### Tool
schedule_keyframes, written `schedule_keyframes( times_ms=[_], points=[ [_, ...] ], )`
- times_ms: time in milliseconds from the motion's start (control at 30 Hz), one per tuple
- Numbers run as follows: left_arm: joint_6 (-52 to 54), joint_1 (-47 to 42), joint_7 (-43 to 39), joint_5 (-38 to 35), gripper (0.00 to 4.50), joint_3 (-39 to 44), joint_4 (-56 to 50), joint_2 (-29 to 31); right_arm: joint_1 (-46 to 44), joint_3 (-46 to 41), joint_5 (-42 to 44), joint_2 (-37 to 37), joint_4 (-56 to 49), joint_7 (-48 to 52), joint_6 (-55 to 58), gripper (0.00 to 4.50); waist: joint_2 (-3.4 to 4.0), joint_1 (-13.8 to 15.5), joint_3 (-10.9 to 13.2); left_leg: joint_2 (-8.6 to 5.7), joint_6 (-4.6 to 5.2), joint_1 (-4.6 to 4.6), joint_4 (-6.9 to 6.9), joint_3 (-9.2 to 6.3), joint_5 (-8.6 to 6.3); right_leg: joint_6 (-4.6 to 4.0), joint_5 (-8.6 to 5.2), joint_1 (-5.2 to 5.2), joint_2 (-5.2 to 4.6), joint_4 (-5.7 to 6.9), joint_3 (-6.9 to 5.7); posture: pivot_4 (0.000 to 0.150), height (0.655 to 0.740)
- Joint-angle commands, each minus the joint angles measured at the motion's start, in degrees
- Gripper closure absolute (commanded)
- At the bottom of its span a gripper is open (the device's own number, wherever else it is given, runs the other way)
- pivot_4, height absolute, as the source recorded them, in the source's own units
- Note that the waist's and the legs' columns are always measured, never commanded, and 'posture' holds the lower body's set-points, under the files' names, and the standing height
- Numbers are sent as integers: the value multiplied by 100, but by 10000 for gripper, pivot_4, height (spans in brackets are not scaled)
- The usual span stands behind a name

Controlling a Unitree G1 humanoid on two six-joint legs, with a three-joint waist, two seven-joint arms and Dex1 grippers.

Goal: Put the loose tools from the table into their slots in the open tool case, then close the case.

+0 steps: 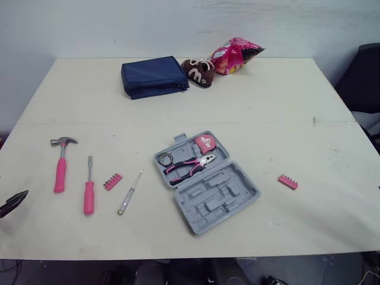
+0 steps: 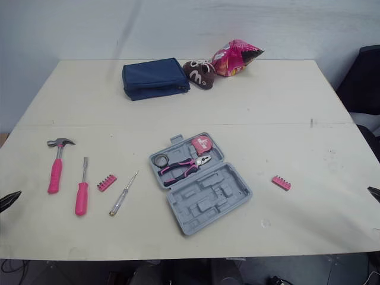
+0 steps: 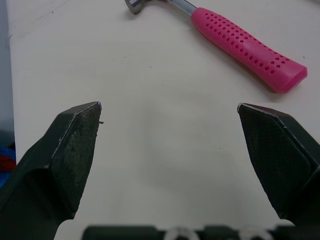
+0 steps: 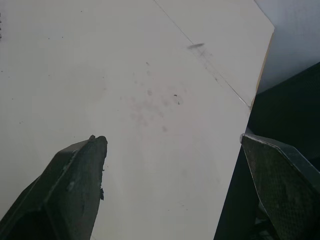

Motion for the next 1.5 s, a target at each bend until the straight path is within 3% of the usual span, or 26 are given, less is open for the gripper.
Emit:
schedule_keyframes(
  times_ms=[33,100,233,267,367,533,600,633,800,967,1300,1500],
  points=[
    [529,336,-219,-549,767,167,-1150,-176,-440,408,418,113,-579,69,548,0,-1,-15,0,0,0,0,0,0,0,0,0,0,0,0,0,1500,7400],
    [1375,827,-448,-1187,767,155,-2808,-479,-1030,1154,833,317,-1549,83,1466,0,-11,-102,-6,11,-19,8,2,13,2,1,1,3,5,10,16,1500,7400],
    [2060,1423,-347,-1387,767,-26,-4756,-861,-1615,1969,999,545,-2593,-79,2573,0,4,-84,2,14,-21,-3,18,8,6,7,4,-7,11,30,23,1500,7400],
    [2174,1541,-337,-1379,0,-140,-5174,-925,-1726,2174,973,579,-2762,-134,2802,5703,9,-63,3,14,-24,-4,15,9,7,7,4,-11,15,25,25,1500,7400],
    [2530,1805,-161,-1294,8752,-577,-6264,-1115,-2056,2783,677,693,-3079,-295,3131,19319,9,0,3,16,-28,-9,16,15,9,10,1,-17,21,17,36,1500,7400],
    [3167,1709,564,-869,32151,-1647,-7467,-1456,-2714,3685,240,1026,-3276,-617,3757,45000,8,33,3,12,-16,-11,45,22,3,24,10,-5,19,9,48,1500,7400],
    [3345,1598,816,-596,42059,-2047,-7713,-1522,-2862,3957,86,1132,-3353,-703,3947,45000,8,33,3,10,-10,-9,49,27,-1,29,14,-3,19,8,57,1500,7400],
    [3456,1536,952,-494,44532,-2208,-7811,-1562,-2903,4026,28,1174,-3385,-754,4016,45000,8,34,3,9,-10,-11,50,27,-1,30,15,-4,20,8,58,1500,7400],
    [4194,1144,1711,-136,44532,-3090,-8320,-1937,-3296,4545,-462,1536,-3384,-1125,4176,45000,8,25,3,11,-9,-12,56,33,-1,30,14,-8,25,6,68,1500,7400],
    [4523,881,1878,266,44532,-3770,-8349,-1965,-3640,5007,-929,1905,-3079,-1222,3918,45000,8,2,3,20,-11,-10,68,42,-4,30,15,-11,41,10,82,1500,7400],
    [4837,542,2348,494,44532,-4113,-8138,-2539,-4286,5377,-1308,2788,-2178,-1399,3570,45000,8,8,3,37,-17,-13,100,46,-23,30,15,-8,61,16,93,1500,7400],
    [4908,124,2459,422,44532,-4141,-7958,-2854,-4270,5375,-1222,2850,-2135,-1040,3705,45000,8,27,3,41,-17,-13,108,46,-23,30,15,-6,64,19,93,1500,7400]
  ],
)
